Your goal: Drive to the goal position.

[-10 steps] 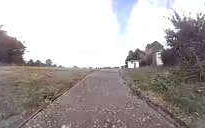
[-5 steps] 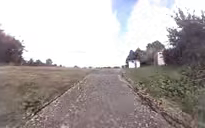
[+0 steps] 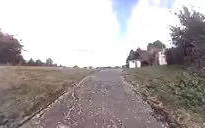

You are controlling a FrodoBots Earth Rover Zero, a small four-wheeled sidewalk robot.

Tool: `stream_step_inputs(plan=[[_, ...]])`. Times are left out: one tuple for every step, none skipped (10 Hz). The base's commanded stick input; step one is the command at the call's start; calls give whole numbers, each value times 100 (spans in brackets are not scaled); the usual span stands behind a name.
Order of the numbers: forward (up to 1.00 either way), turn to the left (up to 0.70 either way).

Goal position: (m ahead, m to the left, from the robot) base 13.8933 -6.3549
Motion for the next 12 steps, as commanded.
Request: stream_step_inputs(plan=[[100, 0], [100, 0], [100, 0], [100, 0], [100, 0], [100, 0], [100, 0], [100, 0], [100, 0], [100, 0], [100, 0], [100, 0]])
